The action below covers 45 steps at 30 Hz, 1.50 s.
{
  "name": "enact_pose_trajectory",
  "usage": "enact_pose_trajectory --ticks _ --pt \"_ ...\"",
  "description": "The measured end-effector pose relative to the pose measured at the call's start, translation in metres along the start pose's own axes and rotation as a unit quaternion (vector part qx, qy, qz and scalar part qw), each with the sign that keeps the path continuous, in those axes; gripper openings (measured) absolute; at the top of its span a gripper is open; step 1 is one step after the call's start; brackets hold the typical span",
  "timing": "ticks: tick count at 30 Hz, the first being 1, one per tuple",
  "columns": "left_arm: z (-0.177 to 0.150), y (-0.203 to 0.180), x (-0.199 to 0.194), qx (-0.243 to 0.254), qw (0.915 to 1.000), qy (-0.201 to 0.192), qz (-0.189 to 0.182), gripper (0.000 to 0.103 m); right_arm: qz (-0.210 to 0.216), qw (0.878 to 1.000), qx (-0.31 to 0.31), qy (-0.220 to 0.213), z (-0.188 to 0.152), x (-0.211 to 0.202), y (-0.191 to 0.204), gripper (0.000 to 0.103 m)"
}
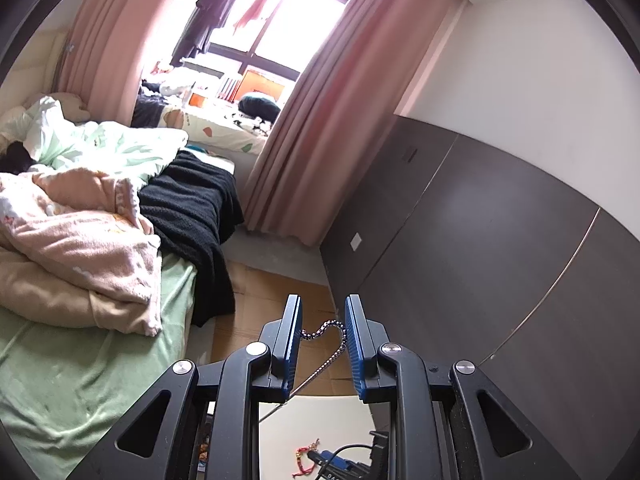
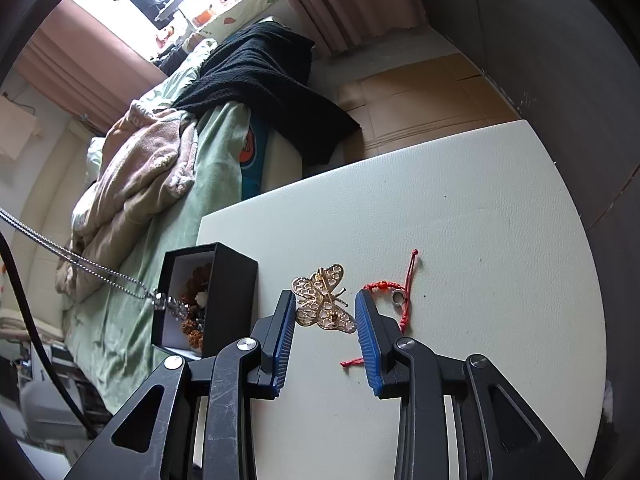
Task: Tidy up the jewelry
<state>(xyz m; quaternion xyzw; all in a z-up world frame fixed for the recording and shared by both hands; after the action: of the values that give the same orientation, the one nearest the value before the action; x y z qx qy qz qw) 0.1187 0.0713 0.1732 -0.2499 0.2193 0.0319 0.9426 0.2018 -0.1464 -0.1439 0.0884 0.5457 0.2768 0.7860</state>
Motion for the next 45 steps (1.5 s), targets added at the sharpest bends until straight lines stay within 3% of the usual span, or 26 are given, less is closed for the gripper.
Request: enact_pose_trajectory --ticks 9,20,45 --pt "-0.016 0.025 0.011 -0.025 0.9995 0.02 0.007 0.023 0.002 1.0 -0.003 0.0 -0.001 0.0 0.003 0.032" --pt "-0.007 0.013 -0.002 -0.006 1.0 0.004 0.002 0.023 0.001 1.0 -0.006 0.008 -0.002 0.007 0.008 0.032" --pt "-0.123 0.091 0.084 -0.082 0.9903 0.109 0.028 0.023 -0.002 1.0 -0.005 0.0 0.001 0.002 0.009 0.032"
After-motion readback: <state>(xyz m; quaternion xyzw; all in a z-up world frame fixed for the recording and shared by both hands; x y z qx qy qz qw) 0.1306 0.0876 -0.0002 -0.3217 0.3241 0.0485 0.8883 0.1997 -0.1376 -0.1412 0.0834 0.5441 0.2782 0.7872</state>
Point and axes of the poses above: each gripper's, at about its wrist camera, not at the fingertips, and x roughly the way its jaws point, y to its left, z to its top, the point moved 7 cm from there along x, roughly the way its jaws point, and after that the axes turned 1 degree about y, right-handed, at the moved point
